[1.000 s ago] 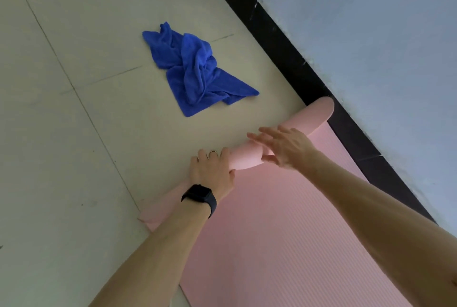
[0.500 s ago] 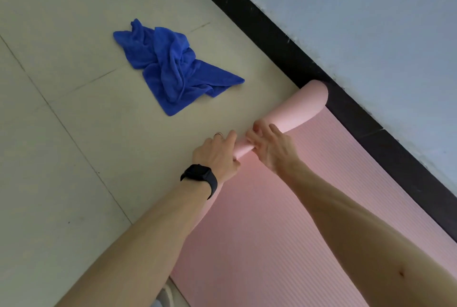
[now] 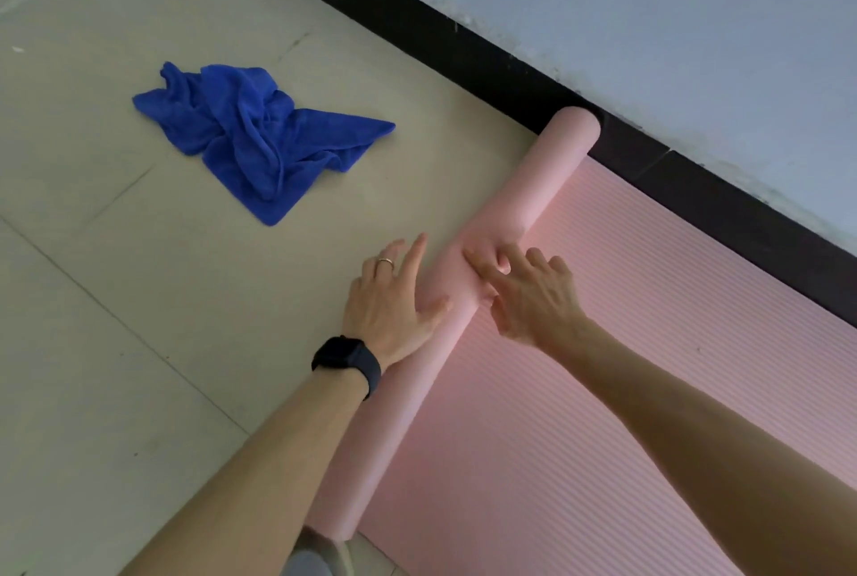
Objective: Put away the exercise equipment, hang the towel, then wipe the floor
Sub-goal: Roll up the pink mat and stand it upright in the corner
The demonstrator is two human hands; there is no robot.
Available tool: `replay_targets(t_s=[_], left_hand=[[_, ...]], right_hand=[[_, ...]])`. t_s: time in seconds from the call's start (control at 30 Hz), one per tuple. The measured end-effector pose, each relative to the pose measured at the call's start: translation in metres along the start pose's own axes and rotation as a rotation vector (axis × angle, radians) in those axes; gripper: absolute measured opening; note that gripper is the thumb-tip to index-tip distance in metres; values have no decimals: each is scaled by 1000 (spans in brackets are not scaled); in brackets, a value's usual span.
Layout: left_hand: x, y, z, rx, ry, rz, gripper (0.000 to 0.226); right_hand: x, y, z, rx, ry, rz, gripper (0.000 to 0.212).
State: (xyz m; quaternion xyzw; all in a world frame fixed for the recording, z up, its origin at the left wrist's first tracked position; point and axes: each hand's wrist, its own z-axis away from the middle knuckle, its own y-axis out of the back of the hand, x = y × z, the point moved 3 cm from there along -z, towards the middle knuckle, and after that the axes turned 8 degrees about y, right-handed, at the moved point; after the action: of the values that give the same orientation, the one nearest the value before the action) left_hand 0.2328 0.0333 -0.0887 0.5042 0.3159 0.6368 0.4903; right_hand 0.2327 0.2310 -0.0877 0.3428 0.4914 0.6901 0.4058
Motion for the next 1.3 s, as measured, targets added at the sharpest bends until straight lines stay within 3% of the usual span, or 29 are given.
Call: replay_targets(t_s=[0.1,0.23,0.3,0.4,0.5,0.6,0.7,0.8,0.87,0.97,1.07,1.13,1.23,1.3], left_hand=[[18,-30,13,-113,-148,-125,74],[50,-63,48,-35,-118,-99,65],[62,-64,57,27,-148,-119,63],[79,-61,70,-27,-254,-40,64],[81,-39,62,-90,-214,222,58],[76,-35,54,-69,-304,-19,68],[86,-67,70,-226,-285,-96,76],[122,-95,101,-145,-282,-78,76],[145,-104,120,-115,-298,-87,78],[163,-97,131,-206,-330,68,72],[156,-67,120,-120,-355,271,50],[149,-60,104,-49,-472,72,56],[151,-73,86,-195,-663,-305,66],[158,-85,86,-257,-723,-362,67]], right_hand=[[6,14,12,-19,-50,-54,57],[15,40,-2,213,-178,-171,42],[17,34,-11,170,-129,-218,49],[28,2,4,1,-25,-200,67],[46,-22,41,43,-72,-277,58],[57,-33,76,53,-107,-328,52],[62,-33,102,225,-139,-349,45],[72,-10,103,471,-245,-311,34],[79,0,92,391,-231,-297,38],[91,-18,94,116,-154,-270,51],[103,-46,134,72,-217,-308,53],[109,-54,161,76,-266,-367,52],[120,-58,190,75,-279,-373,52],[125,-54,200,128,-272,-372,49]])
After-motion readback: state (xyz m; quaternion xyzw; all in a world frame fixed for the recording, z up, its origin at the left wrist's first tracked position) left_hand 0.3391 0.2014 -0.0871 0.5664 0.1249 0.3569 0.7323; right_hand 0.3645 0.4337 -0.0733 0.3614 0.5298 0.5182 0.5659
